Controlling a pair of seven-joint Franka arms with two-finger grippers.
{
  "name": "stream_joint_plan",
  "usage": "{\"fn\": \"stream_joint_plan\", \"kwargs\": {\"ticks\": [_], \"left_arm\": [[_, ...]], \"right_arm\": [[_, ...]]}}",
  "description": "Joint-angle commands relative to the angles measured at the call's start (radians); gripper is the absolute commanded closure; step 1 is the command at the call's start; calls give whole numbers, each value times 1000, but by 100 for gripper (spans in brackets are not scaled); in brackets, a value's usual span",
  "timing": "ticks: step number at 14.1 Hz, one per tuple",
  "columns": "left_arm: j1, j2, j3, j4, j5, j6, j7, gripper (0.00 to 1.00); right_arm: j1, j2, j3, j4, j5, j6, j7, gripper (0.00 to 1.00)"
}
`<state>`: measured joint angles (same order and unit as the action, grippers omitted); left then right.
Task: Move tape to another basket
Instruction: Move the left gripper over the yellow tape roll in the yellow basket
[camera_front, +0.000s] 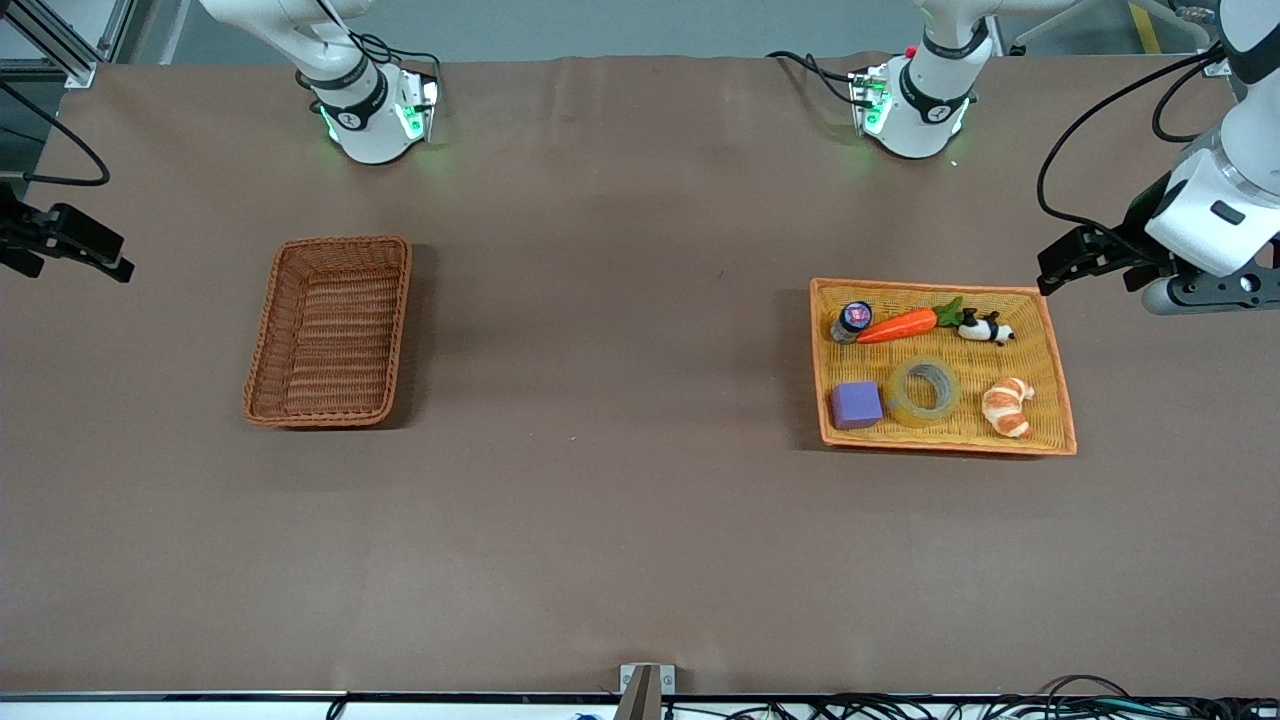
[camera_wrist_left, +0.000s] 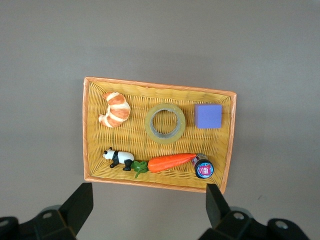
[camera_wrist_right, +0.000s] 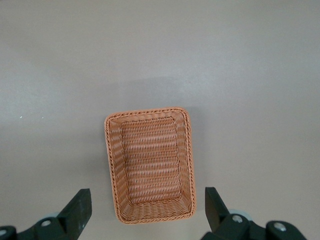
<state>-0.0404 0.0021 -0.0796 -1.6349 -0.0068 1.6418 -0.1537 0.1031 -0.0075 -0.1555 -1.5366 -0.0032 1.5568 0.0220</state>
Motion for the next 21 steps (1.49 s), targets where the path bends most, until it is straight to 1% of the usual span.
{"fn": "stream_joint_plan", "kwargs": {"ticks": [1,5,6,8,10,12,15,18,19,21], "left_arm": [[-3,-7,1,13,14,-14,8,1],[-3,4,1,58,2,-16,-26,0],[0,7,4,55,-1,-16,-46,0],[-3,44,6,53,5,-16,-63,0],[-1,61,7,34,13,-14,-52,0],[17,107,8,32,14,6,-41,1],[22,214,9,24,16,73,-40,3],[19,306,9,14,31,176,-47,4],[20,340,9,-5,31,225,-61,4],[19,384,9,-86,28,353,-88,4]], "right_arm": [[-5,-2,2,0,22,-1,-13,0],[-5,-2,2,1,22,-1,-13,0],[-6,-2,4,0,22,-1,-13,0],[-6,-2,2,1,22,-1,-13,0],[-6,-2,4,1,22,-1,-13,0],[-6,-2,4,0,22,-1,-13,0],[-6,-2,4,0,22,-4,-14,0],[-6,-2,4,1,22,-14,-13,0],[-6,-2,4,1,22,-14,-13,0],[-6,-2,4,1,22,-12,-13,0]]}}
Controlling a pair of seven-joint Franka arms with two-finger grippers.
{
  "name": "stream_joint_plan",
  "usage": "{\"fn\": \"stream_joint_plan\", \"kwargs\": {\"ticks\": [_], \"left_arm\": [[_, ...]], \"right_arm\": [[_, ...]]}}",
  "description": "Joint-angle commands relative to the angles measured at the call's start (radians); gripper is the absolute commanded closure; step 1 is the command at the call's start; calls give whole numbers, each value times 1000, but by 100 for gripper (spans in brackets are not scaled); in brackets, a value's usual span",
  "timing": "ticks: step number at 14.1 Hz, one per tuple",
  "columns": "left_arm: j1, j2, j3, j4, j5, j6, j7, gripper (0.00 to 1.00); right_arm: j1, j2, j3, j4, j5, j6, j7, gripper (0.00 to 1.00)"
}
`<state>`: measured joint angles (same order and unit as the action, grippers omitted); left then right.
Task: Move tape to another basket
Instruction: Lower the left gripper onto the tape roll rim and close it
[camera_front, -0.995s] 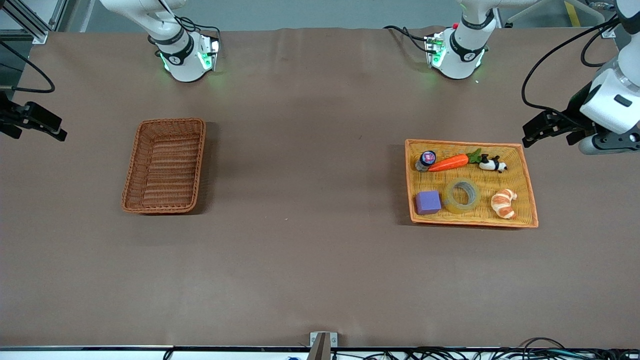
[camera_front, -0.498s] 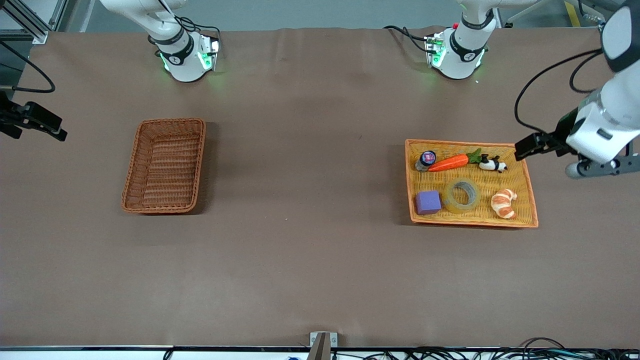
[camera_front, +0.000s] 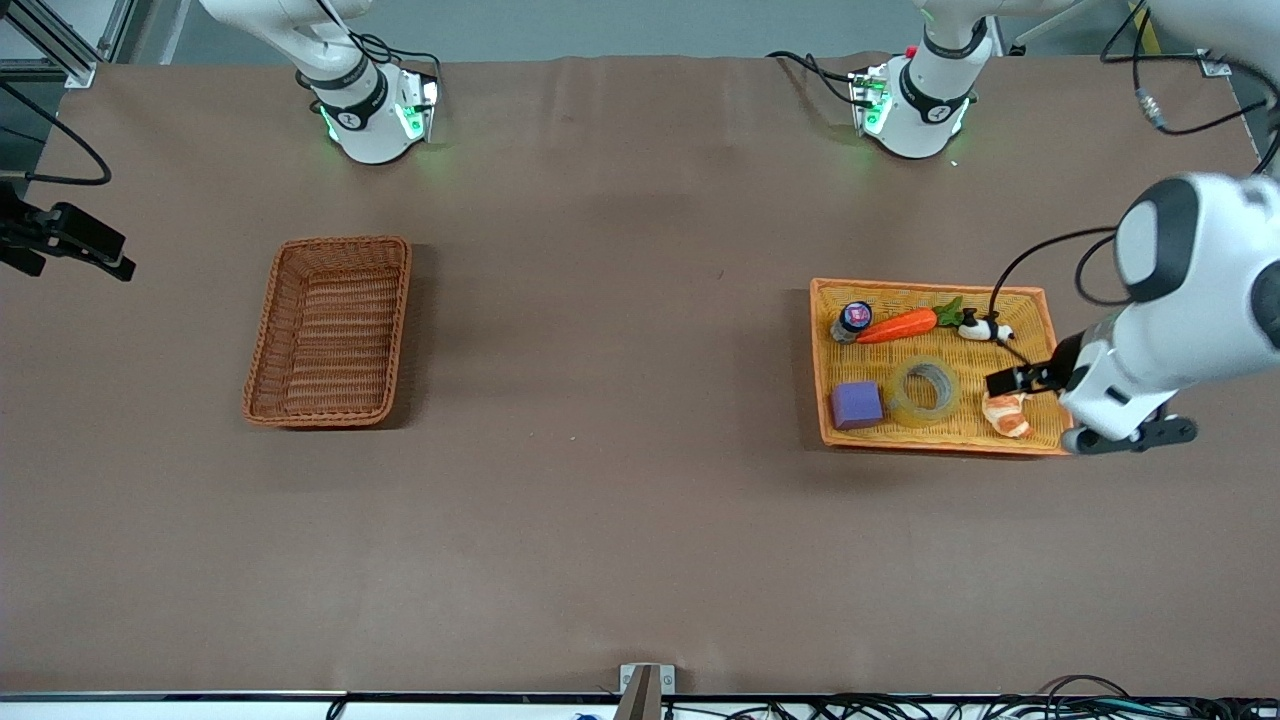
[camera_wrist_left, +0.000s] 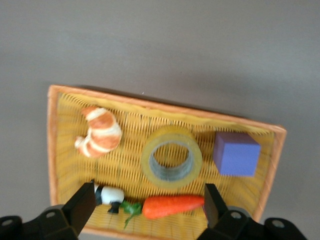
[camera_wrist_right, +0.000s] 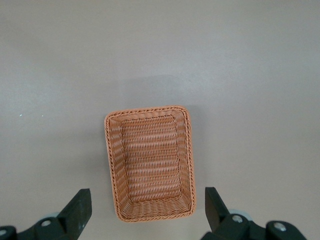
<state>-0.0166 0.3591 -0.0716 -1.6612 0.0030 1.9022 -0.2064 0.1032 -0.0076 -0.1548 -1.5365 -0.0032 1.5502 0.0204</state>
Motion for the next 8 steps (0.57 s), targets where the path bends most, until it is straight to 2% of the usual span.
{"fn": "stream_joint_plan", "kwargs": {"ticks": [1,5,8], "left_arm": [[-2,37,0,-106,20,144,-56,4],[-5,61,-2,-238,20,294,-57,4],[-6,96,-2,-285,22,356,-54,5]], "right_arm": [[-7,-2,3,1,22,-6,-11,0],[-5,-2,3,1,22,-6,-11,0],[-5,-2,3,1,22,-4,-13,0]]}}
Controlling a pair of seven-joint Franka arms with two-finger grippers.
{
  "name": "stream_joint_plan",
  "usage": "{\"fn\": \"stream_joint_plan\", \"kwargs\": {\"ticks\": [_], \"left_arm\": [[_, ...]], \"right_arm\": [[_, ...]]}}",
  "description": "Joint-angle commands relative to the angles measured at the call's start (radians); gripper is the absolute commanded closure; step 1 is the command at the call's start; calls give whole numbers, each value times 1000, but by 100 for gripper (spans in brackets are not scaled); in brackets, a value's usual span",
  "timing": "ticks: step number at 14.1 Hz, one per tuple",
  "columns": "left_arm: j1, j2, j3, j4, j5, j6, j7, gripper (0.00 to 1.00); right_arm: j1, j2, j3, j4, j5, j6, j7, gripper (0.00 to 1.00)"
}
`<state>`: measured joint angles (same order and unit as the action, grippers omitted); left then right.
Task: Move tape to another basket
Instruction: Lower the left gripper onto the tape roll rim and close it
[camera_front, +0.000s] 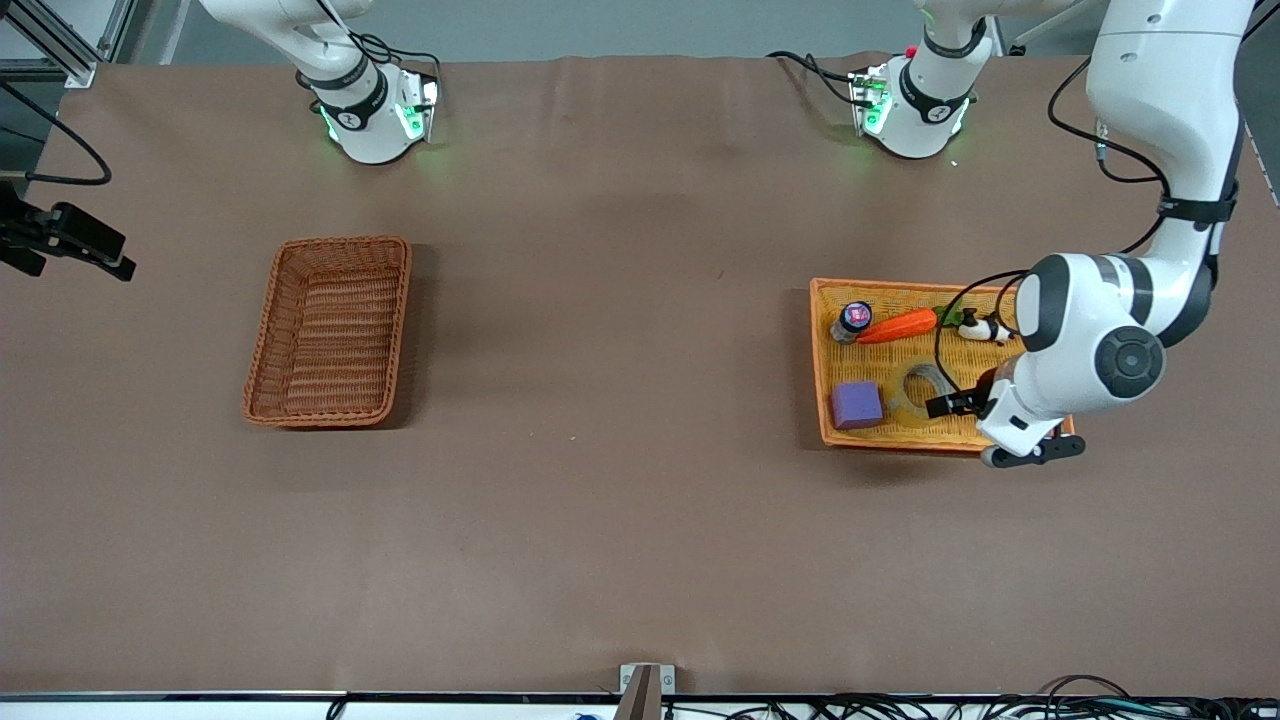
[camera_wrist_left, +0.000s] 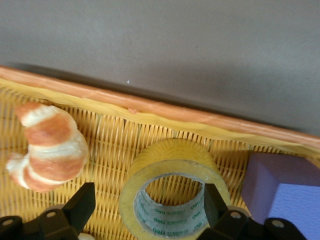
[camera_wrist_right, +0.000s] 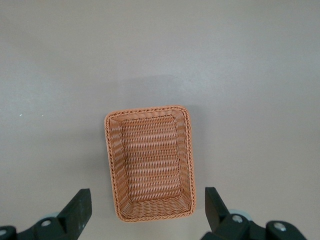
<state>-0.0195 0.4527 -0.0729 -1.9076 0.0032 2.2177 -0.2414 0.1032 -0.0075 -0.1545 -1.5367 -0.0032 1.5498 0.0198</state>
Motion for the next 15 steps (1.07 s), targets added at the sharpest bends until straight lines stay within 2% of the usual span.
{"fn": "stream_joint_plan", "kwargs": {"ticks": [1,7,8,9,12,15], "left_arm": [[-2,10,-1,-51,21,40,-15,7],[26,18,-1,-114,21,48,27,15],[32,20,-1,-114,21,50,33,23],[32,20,-1,-113,21,50,33,38],[33,20,1,-111,21,50,31,64],[38,20,2,-113,37,50,33,82]], "right_arm": [[-5,-2,3,1,22,-5,-12,0],[-5,0,3,1,22,-5,-12,0],[-5,0,3,1,22,-5,-12,0],[-5,0,3,0,22,-5,-12,0],[-5,0,3,0,22,-5,-12,0],[-5,0,3,1,22,-5,-12,0]]}}
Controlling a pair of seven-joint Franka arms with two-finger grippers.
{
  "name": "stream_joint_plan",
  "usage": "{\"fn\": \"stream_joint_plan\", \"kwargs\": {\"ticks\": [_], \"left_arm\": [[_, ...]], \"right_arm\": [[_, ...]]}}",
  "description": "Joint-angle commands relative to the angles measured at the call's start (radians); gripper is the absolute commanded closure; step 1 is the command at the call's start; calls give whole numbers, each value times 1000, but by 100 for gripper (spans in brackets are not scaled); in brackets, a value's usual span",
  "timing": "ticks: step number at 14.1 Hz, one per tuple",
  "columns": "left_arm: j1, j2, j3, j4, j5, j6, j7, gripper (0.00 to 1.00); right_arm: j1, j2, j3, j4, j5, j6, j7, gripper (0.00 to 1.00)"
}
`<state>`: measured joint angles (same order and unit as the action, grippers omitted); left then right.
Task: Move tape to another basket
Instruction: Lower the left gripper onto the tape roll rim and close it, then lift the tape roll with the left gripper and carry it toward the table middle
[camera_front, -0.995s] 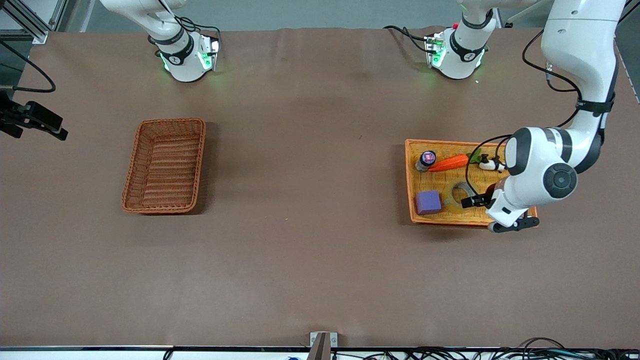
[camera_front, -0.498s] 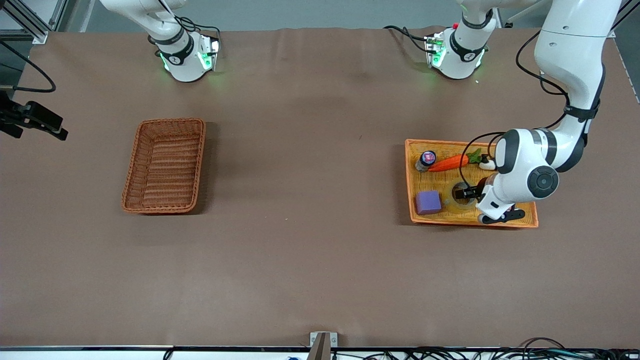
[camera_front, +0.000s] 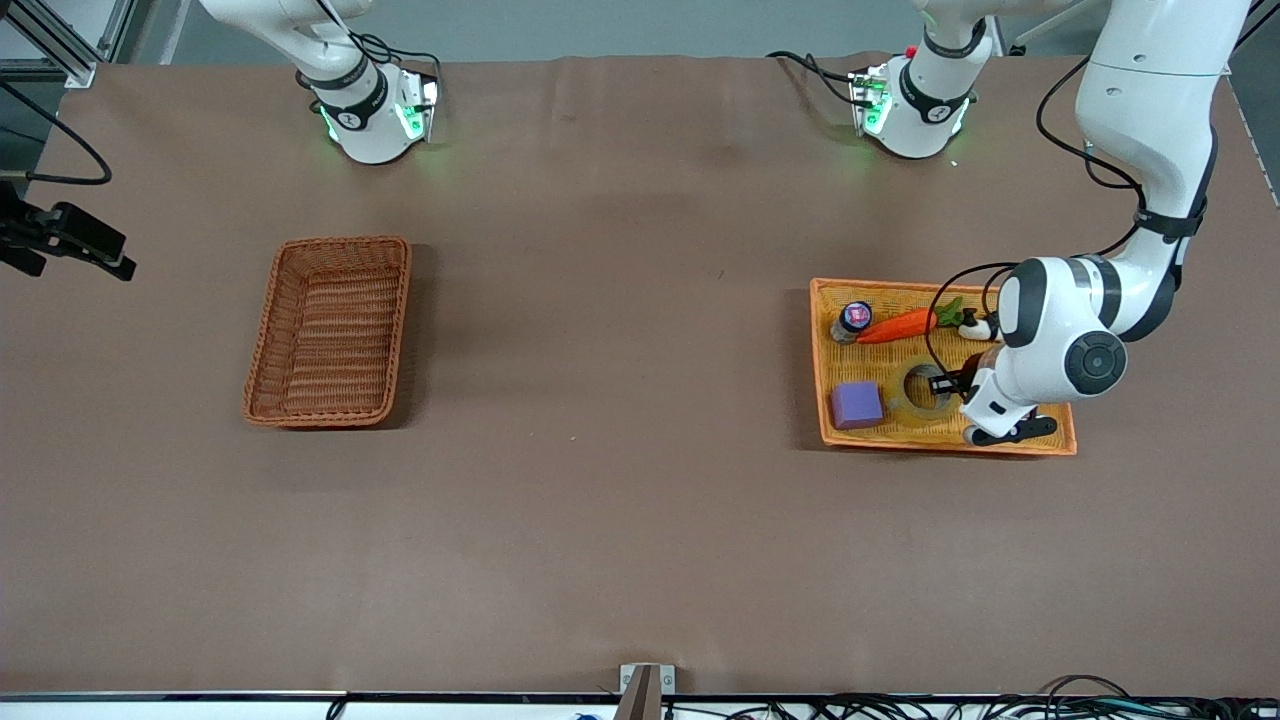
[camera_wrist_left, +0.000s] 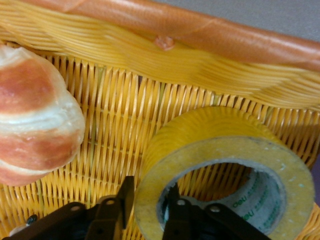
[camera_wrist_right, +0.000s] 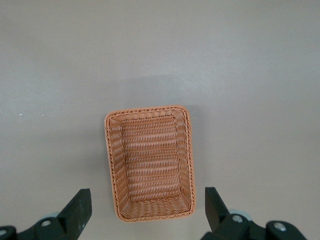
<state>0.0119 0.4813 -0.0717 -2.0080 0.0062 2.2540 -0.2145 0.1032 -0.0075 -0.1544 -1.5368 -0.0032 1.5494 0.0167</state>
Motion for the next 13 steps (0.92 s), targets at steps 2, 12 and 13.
{"fn": "stream_joint_plan", "kwargs": {"ticks": [2,12,13], "left_arm": [[2,-15,0,-9,69,4,1,87],[-13,-67,-10,360,75,-502,112,100],[-26,-67,-25,391,75,-513,107,100]], "right_arm": [[-5,0,2,1,22,-3,-9,0],[-5,1,2,0,22,-3,-7,0],[-5,3,2,0,22,-3,-7,0]]}}
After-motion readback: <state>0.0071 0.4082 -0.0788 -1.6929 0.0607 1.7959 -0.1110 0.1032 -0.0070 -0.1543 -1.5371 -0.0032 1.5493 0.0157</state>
